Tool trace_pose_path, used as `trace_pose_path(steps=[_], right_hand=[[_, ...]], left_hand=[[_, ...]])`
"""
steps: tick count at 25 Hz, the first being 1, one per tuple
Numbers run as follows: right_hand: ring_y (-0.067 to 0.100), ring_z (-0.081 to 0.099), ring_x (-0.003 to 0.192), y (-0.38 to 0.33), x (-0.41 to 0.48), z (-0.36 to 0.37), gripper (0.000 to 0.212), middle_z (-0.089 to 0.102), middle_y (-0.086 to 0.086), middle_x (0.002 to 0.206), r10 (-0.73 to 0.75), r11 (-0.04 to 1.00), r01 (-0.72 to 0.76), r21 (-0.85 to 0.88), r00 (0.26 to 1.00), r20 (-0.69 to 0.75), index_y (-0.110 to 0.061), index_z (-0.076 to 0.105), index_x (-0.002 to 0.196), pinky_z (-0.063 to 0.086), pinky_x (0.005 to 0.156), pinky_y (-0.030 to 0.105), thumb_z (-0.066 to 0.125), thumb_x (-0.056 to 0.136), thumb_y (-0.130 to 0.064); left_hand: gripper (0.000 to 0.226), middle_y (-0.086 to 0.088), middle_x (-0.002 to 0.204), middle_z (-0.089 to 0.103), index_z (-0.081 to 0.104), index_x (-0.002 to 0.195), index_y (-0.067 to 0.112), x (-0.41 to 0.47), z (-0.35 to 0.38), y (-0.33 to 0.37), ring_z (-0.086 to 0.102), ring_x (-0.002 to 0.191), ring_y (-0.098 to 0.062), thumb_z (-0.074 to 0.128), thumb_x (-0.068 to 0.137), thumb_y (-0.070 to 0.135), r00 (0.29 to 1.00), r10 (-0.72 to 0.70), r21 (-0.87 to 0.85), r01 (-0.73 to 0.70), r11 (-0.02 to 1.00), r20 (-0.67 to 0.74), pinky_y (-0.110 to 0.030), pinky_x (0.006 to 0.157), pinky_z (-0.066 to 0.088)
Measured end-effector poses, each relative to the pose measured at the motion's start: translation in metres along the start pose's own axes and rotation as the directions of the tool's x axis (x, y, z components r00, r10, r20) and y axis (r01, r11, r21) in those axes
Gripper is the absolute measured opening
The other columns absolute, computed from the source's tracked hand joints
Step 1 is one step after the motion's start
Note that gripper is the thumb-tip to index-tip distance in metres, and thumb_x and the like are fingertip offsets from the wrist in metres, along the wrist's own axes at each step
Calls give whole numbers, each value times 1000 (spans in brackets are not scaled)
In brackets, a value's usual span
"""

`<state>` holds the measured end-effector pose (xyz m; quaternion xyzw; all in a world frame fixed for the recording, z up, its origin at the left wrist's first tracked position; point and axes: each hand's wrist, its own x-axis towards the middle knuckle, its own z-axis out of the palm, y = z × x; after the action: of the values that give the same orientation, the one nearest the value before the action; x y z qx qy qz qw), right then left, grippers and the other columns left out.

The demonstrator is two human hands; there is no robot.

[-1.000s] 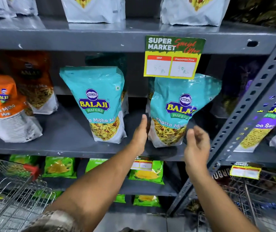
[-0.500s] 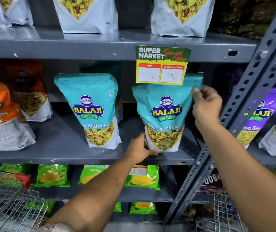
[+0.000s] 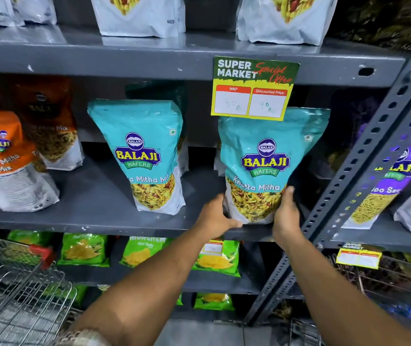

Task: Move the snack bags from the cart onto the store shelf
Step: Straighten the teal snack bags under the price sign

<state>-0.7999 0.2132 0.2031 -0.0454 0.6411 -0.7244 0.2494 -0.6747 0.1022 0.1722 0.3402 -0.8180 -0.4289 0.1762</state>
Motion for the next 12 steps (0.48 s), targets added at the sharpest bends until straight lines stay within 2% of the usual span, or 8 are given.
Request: trace_pose_path(steps=[2,5,7,8,9,10,11,12], right_hand=[[15,52,109,-2,-7,1,52,55,-3,121,-12,1000,13,-28,999,40,-16,50,129,40,92,30,29,95,-50],[15,51,108,-1,-7,1,50,55,2,124,-86,995,88,-50,995,45,-16,49,130,37,89,27,28,97,-47],[17,49,108,7,-16,0,48,54,10,125,-248,954,230,-192,966,-77,-10,48,128,33,87,24,31,97,-43],[17,49,105,16,-25,-2,48,55,15,122,-365,905,314,-289,920,-142,-7,49,123,32,85,22,34,95,-42],[16,49,98,26,-41,-2,46,57,17,114,-481,841,418,-343,868,-124,-6,52,115,34,82,22,37,92,-42],[12,49,90,36,-57,3,41,59,13,102,-565,769,526,-364,825,-3,-8,56,105,38,80,25,40,89,-42],[8,50,83,49,-71,9,34,60,5,93,-591,709,613,-349,786,183,-13,58,97,42,79,30,44,86,-42],[6,53,81,63,-80,22,28,61,0,90,-549,675,660,-330,748,374,-18,60,95,45,79,33,48,85,-42]], left_hand=[[72,-2,119,63,52,116,14,1,-2,0,61,106,-20,86,55,33,1000,-11,48,11,999,8,-39,88,52],[74,-4,122,62,50,118,14,2,-6,3,60,109,-22,86,56,35,999,-12,89,9,996,32,-40,89,52],[86,-3,135,55,44,131,15,-9,-9,4,52,124,-21,85,59,36,1000,5,44,-6,999,26,-35,99,46],[88,-1,139,50,42,136,15,-21,-14,2,47,128,-18,84,61,36,1000,12,-14,-12,1000,-26,-32,103,42],[82,-1,138,51,44,134,17,-38,-20,-4,47,127,-16,81,64,36,992,34,-71,-43,997,-126,-30,105,40],[67,0,132,54,50,128,20,-55,-29,-15,49,123,-13,78,69,36,962,64,-105,-95,990,-264,-29,103,40],[51,0,123,57,53,119,24,-72,-40,-31,51,116,-11,73,73,34,904,101,-97,-154,983,-416,-30,101,42],[42,0,118,56,52,115,24,-85,-55,-52,52,112,-11,67,77,31,826,114,-79,-189,979,-552,-33,99,42]])
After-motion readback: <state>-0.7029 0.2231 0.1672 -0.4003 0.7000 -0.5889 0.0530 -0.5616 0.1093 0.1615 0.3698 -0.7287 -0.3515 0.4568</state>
